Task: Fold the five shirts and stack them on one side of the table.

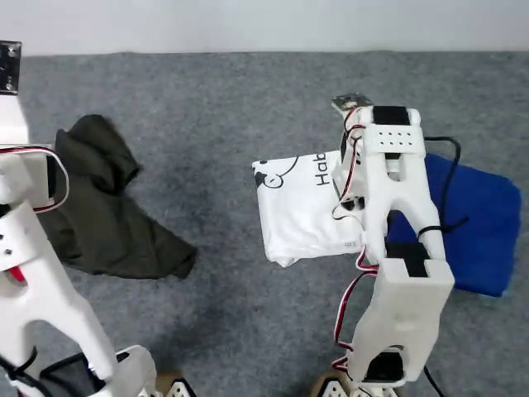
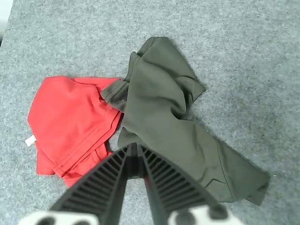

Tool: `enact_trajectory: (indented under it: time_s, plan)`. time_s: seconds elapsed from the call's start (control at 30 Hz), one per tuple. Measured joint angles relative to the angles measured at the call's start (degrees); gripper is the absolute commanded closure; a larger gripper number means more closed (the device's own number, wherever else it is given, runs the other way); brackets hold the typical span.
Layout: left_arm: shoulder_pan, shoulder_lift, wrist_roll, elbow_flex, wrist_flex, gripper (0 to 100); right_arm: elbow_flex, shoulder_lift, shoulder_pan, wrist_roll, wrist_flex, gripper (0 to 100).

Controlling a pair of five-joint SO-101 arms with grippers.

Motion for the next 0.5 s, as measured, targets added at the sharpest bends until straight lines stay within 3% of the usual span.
enact_trajectory:
  time_s: [0.17, 0.5]
  plan:
    - [0.0, 0.0, 0.0, 0.0, 0.0, 100, 0.0, 2.02, -0.18, -5.19, -5.27, 74.9]
    - [0.0, 0.0, 0.0, 0.7, 0.0, 100, 0.0, 4.13, 0.88, -6.07, -8.88, 74.9]
